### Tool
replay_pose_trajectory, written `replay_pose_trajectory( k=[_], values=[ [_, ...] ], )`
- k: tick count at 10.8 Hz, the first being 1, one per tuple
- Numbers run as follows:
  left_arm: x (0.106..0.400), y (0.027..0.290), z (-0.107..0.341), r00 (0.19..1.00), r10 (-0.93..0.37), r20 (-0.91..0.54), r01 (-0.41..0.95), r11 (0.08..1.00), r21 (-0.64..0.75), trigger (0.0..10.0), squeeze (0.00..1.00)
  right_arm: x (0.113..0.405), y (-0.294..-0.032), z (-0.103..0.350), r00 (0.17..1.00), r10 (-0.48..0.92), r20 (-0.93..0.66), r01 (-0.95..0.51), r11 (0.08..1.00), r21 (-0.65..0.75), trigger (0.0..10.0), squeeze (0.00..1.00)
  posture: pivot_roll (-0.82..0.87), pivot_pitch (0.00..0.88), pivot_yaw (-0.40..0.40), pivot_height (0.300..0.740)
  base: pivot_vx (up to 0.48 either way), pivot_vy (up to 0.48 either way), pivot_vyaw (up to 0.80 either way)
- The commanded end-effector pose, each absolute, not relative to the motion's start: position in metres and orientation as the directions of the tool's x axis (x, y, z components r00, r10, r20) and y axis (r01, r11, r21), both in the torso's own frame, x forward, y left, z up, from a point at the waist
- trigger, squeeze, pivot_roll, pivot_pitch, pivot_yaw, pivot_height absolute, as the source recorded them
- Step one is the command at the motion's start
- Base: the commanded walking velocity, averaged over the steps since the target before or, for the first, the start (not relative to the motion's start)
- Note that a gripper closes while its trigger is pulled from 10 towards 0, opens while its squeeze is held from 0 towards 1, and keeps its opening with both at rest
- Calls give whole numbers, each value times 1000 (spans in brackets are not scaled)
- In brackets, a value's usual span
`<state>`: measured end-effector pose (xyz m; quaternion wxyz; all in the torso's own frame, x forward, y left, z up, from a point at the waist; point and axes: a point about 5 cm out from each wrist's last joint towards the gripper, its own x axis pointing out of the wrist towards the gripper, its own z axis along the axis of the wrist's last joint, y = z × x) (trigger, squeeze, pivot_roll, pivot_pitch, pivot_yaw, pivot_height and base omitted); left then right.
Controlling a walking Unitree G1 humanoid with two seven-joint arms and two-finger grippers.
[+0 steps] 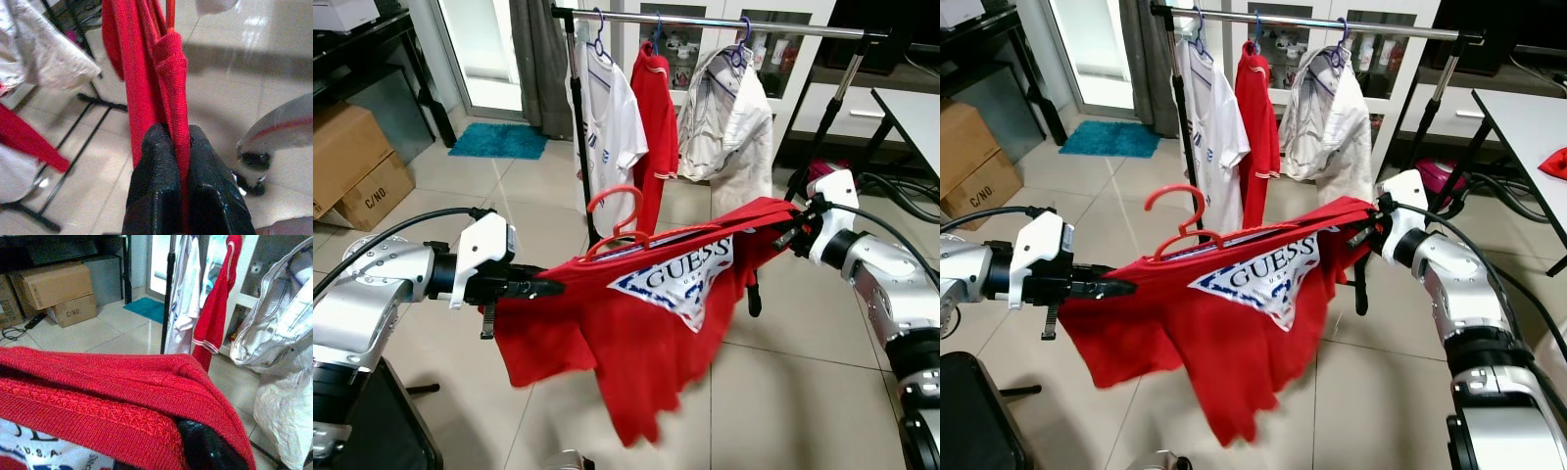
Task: Hang hanger
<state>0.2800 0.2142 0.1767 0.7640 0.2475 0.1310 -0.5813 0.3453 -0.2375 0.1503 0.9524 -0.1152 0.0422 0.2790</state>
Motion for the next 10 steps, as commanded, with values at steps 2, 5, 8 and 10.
replay_pose_trajectory(
  k=[2, 5, 8, 10],
  values=[
    [289, 229, 171, 409, -710, -573, 909, 266, 320, 0, 0, 344, -246, 170, 847, 524, -89, -527, 807, -266, 0, 0, 57, 0, 16, 740, 0, 0, 0],
    [301, 199, 172, 344, -770, -537, 928, 190, 322, 0, 0, 328, -198, 169, 649, 739, -179, -739, 558, -378, 0, 0, 52, 0, 29, 740, 0, 0, 0],
    [311, 190, 161, 304, -736, -605, 945, 154, 288, 0, 0, 317, -182, 173, 572, 777, -263, -789, 435, -434, 0, 0, 53, 0, 37, 740, 0, 0, 0],
    [308, 187, 157, 233, -723, -651, 969, 112, 221, 0, 0, 320, -184, 174, 610, 740, -283, -763, 452, -463, 0, 0, 54, 0, 38, 740, 0, 0, 0]
  ],
)
